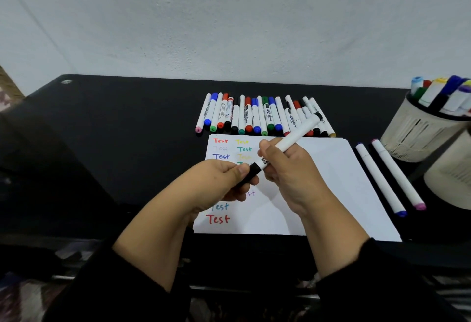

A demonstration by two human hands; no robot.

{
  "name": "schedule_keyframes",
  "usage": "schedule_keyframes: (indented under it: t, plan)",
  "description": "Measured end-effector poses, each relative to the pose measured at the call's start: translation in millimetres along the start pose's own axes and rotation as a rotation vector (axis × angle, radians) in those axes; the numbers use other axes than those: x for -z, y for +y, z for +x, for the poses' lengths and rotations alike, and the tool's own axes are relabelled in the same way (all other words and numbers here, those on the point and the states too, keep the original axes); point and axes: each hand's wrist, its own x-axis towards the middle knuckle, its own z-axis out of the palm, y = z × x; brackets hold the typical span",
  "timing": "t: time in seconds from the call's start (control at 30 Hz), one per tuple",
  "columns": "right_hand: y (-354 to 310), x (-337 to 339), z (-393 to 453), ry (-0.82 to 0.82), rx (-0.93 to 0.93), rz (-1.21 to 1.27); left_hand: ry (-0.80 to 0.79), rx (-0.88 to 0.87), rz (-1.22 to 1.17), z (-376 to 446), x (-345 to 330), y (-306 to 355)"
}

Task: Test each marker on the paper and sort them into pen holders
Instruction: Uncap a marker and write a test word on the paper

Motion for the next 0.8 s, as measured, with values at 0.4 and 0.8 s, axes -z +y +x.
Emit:
schedule_keyframes:
  t: [0.4,0.8]
  plan:
    - [-2.4,0.2,9.5,0.098,-0.076,0.182,-0.124,0.043,-0.217,-12.5,9.3,-8.5]
    - [1.0,14.2,16.7,0.125,-0.073,0.231,0.134,0.029,-0.003,-6.7,13.0,-12.1]
